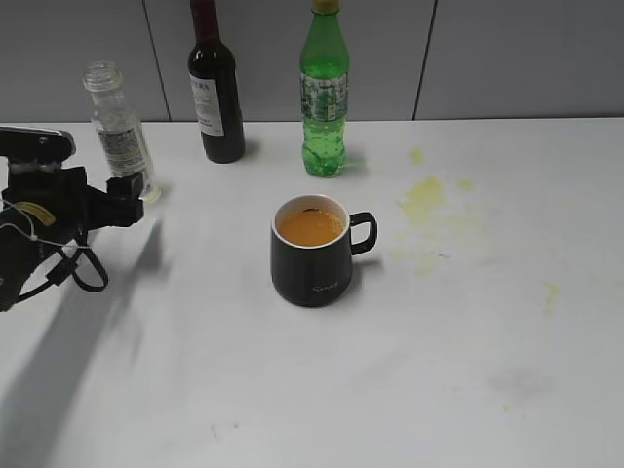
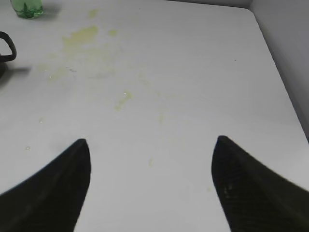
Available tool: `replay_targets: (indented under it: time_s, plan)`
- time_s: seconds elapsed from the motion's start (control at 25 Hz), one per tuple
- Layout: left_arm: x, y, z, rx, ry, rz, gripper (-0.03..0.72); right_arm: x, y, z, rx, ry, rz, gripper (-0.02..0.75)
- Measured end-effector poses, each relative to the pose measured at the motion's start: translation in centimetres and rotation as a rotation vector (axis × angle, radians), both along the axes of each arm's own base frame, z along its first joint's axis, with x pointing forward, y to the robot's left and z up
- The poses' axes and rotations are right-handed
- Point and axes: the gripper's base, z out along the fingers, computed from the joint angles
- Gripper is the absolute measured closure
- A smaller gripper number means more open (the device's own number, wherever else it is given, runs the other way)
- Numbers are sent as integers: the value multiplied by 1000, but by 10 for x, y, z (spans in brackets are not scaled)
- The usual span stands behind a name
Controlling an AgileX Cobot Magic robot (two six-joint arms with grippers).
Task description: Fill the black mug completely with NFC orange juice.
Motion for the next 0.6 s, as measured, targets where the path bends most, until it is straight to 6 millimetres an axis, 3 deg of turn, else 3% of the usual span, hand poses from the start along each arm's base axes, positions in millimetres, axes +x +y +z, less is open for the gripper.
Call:
replay_targets:
  time_s: [0.12,0.32,0.6]
  plan:
    - [-9,0,18,13,57,-2,67,0,0,0,1,0,0,146]
    - [-23,1,67,-13,144,-13,79,0,0,0,1,0,0,146]
    - [-66,2,123,-31,356,-70,96,0,0,0,0,0,0,146]
